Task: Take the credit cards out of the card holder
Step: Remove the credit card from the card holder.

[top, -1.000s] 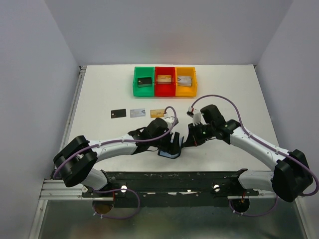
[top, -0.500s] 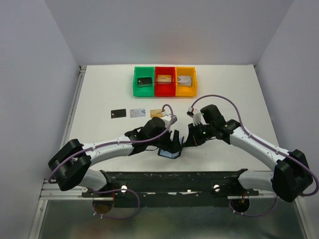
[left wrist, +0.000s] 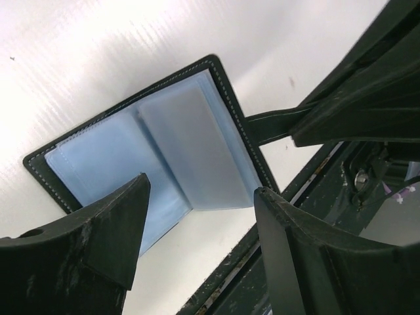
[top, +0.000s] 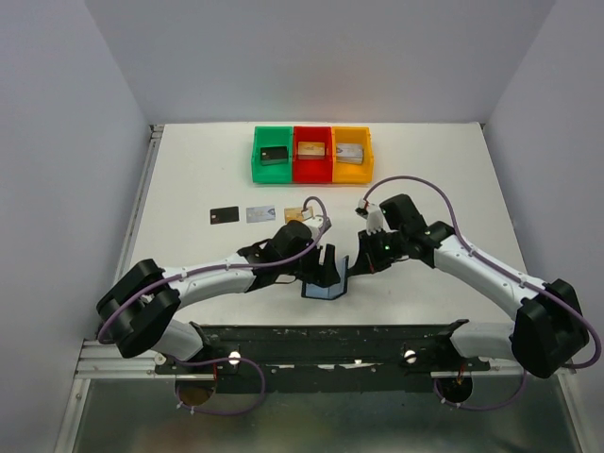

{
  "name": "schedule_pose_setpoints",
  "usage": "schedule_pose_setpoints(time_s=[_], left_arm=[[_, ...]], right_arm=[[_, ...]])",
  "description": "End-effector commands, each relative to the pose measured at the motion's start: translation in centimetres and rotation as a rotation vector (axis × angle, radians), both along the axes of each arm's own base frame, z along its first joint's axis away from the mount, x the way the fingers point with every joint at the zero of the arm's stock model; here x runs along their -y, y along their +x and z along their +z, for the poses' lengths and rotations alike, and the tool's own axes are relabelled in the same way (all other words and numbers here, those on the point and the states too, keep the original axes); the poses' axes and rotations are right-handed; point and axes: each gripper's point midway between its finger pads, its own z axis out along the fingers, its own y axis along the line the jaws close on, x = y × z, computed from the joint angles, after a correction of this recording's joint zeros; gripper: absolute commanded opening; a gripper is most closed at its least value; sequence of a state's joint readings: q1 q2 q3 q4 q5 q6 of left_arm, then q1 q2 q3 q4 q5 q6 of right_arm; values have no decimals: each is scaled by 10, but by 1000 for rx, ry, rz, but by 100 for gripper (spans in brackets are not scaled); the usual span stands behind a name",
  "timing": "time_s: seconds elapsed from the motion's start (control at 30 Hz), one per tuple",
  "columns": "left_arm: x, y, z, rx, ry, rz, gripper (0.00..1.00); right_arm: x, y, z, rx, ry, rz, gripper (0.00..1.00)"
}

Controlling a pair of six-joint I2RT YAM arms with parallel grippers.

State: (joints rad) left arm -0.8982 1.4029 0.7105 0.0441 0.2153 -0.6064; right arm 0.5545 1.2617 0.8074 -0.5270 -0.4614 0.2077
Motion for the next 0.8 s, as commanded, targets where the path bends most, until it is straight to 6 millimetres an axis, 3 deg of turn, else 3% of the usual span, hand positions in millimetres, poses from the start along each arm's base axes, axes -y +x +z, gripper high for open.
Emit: schedule_pose_setpoints(time_s=[0.0, 0.77], left_arm=[[1, 9, -8, 0, 46, 13, 77], [13, 10, -14, -18, 45, -22, 77]], right_arm=[[3, 11, 7, 24, -35, -9, 0], [-1, 11, 6, 10, -23, 10, 0]])
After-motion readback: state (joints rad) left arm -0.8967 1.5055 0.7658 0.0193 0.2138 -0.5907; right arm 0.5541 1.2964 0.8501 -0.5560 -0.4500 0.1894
